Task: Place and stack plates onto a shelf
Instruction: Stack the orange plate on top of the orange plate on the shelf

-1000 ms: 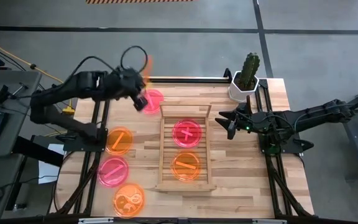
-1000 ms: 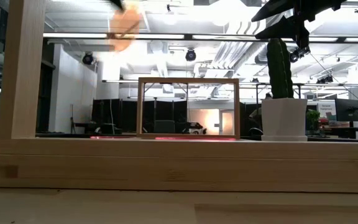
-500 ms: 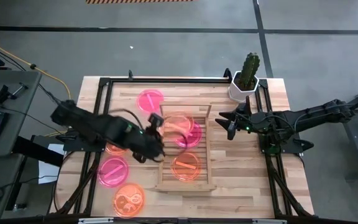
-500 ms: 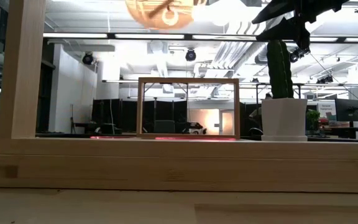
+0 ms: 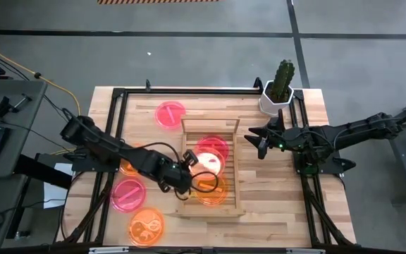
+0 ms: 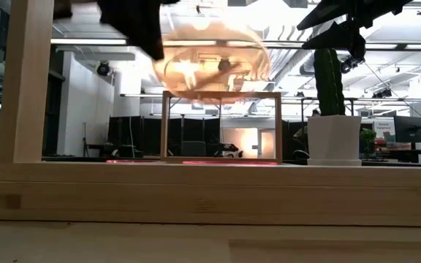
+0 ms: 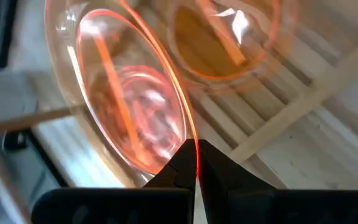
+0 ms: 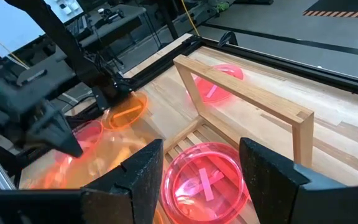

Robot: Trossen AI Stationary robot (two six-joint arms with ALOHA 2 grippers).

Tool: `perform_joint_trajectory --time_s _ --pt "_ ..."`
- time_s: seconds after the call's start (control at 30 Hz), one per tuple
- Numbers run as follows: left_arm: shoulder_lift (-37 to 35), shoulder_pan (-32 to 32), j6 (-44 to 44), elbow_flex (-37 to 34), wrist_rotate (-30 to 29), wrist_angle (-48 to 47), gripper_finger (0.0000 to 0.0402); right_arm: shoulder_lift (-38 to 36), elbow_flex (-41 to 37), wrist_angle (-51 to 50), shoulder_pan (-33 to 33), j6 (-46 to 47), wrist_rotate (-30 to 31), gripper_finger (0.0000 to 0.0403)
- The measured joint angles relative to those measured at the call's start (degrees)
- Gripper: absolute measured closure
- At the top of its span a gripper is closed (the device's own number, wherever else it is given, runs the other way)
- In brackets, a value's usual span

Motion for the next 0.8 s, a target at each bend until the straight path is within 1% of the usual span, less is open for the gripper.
perform_joint_trajectory --time_s 0.17,0.23,0.4,0.5,0.6,0.7,0.8 --pt "0.0 0.0 12.3 -8.6 2.7 11.1 0.0401 0.0 0.0 -0.3 0.0 0.0 0.0 0.0208" --pt "0.0 0.0 15.1 -11.1 2.9 14.8 0.0401 0.0 0.0 -0.3 0.0 0.0 0.0 0.0208" --pt "0.0 -0.2 18.7 -14.8 7.1 21.5 0.0401 0.0 0.0 -0.3 0.0 0.0 0.0 0.0208" --pt "0.0 -0.2 22.5 -17.2 9.5 26.0 0.0401 0.0 0.0 -0.3 0.0 0.0 0.0 0.0208" --pt "0.1 -0.2 25.6 -19.0 9.8 28.1 0.0401 0.0 0.0 -0.3 0.0 0.0 0.0 0.0208" --pt "0.5 -0.2 26.2 -20.3 9.8 29.4 0.0401 0.0 0.0 -0.4 0.0 0.0 0.4 0.0208" --pt "0.5 -0.2 26.8 -21.1 12.3 30.5 0.0401 0.0 0.0 -0.5 0.0 0.0 0.4 0.0208"
